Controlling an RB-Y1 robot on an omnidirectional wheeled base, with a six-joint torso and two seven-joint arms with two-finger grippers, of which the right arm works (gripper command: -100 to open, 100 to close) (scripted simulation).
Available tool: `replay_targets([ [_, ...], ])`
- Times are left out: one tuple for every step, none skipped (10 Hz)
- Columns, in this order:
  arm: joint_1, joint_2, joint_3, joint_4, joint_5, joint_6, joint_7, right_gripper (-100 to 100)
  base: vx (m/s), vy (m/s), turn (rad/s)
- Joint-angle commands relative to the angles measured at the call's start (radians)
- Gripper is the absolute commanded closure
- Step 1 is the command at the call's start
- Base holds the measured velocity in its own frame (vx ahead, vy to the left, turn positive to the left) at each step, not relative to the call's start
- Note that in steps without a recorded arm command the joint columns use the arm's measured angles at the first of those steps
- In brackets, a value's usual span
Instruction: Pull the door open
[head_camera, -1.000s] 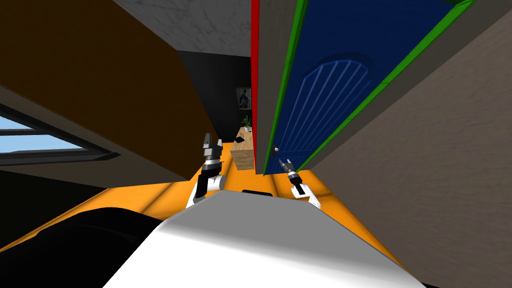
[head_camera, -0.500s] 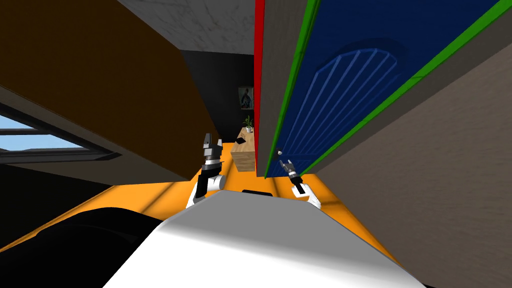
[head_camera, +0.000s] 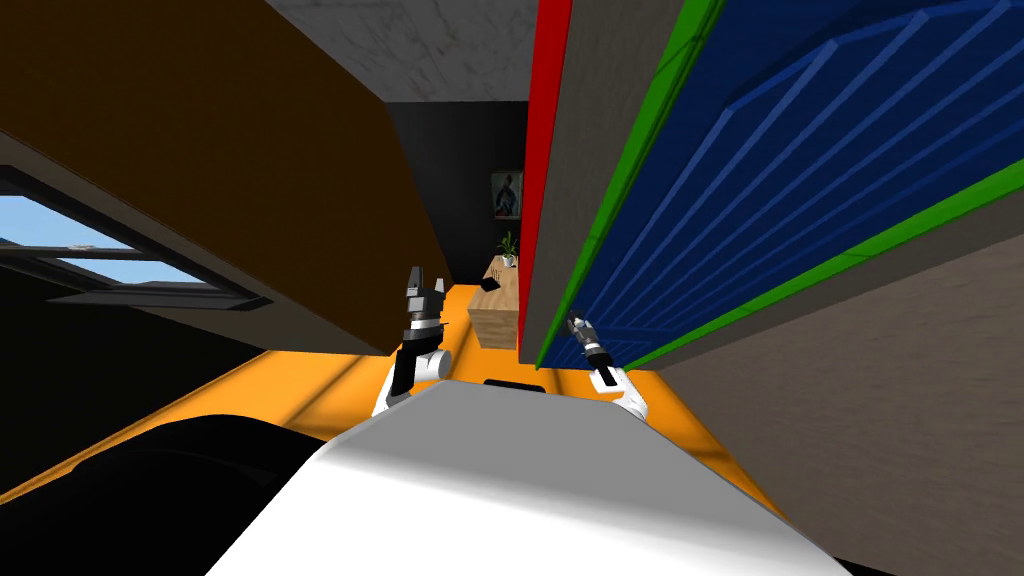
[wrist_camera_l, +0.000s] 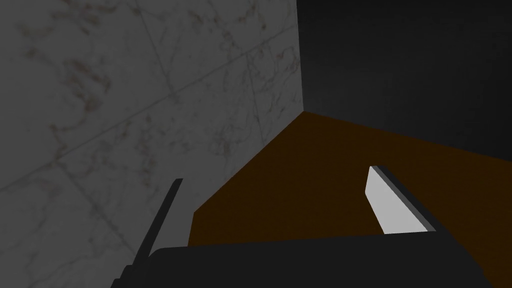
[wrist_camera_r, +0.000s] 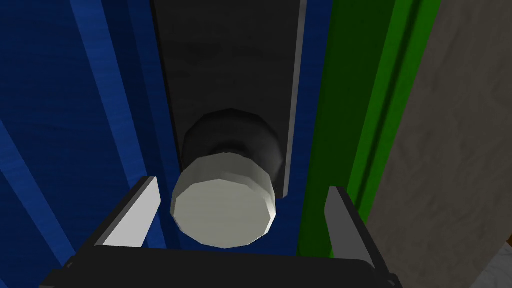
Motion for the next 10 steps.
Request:
replay_targets([
  [0.000,0.000,0.000,0.000,0.000,0.000,0.000,-100,0.088,0.003,0.032],
  [0.000,0.000,0.000,0.000,0.000,0.000,0.000,100,-0.014,-0.001,-0.045],
  [0.000,0.000,0.000,0.000,0.000,0.000,0.000,100,-0.031,-0.011,-0.011],
  [0.000,0.000,0.000,0.000,0.000,0.000,0.000,100,-0.026,-0.007,0.019],
  [0.000,0.000,0.000,0.000,0.000,0.000,0.000,100,-0.015,-0.003,0.003],
  [0.000,0.000,0.000,0.000,0.000,0.000,0.000,100,-0.006,0.000,-0.003],
  [0.000,0.000,0.000,0.000,0.000,0.000,0.000,100,0.000,0.000,0.000],
  [-0.005,-0.002,0.001,0.010,-0.017,0.002,-0.034,100,-0.023,-0.017,0.053],
  [-0.008,-0.003,0.002,0.013,-0.024,0.002,-0.047,100,-0.036,-0.032,0.057],
  [-0.012,-0.003,0.003,0.018,-0.035,0.002,-0.068,100,-0.047,-0.029,0.059],
])
